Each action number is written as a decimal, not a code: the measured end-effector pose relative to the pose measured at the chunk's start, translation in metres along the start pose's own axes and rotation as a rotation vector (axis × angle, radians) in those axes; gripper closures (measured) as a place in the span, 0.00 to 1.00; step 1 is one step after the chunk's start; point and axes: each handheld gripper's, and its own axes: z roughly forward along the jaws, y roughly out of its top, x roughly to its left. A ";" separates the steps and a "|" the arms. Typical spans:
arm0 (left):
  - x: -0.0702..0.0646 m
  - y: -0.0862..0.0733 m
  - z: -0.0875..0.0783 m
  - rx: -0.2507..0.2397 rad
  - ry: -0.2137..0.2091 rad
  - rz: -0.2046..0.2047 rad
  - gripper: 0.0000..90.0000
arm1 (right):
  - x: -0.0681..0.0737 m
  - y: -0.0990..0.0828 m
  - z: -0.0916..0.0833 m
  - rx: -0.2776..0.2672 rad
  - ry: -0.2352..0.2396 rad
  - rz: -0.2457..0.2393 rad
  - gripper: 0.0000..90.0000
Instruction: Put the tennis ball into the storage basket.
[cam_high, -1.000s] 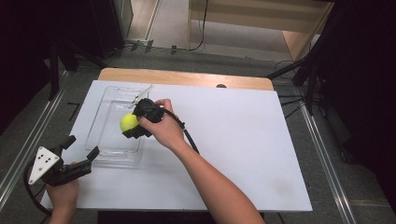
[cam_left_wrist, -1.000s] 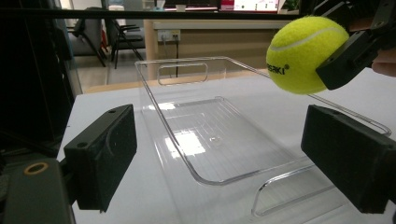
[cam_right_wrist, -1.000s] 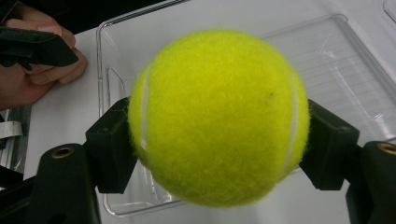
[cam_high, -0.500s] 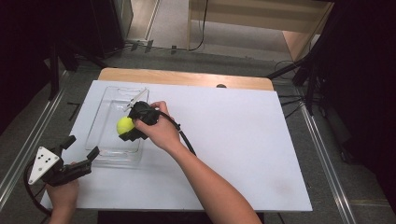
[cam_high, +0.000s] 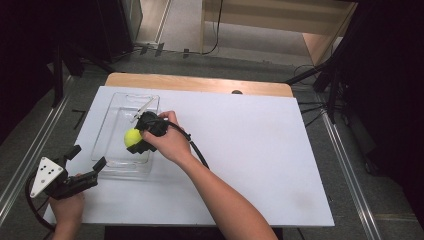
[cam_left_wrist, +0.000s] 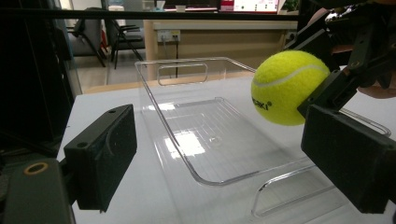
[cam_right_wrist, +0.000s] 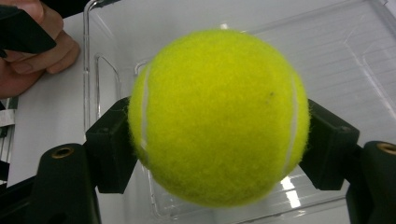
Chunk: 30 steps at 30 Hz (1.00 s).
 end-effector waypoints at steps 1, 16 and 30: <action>0.000 0.000 0.000 -0.001 0.000 -0.001 0.12 | 0.000 0.000 0.000 0.000 0.000 0.000 0.26; 0.000 0.000 0.000 -0.005 0.001 -0.007 0.12 | -0.003 -0.004 0.005 0.028 -0.002 -0.003 0.26; 0.000 0.000 0.000 -0.005 0.001 -0.007 0.12 | -0.002 -0.005 0.007 0.058 -0.006 -0.031 0.26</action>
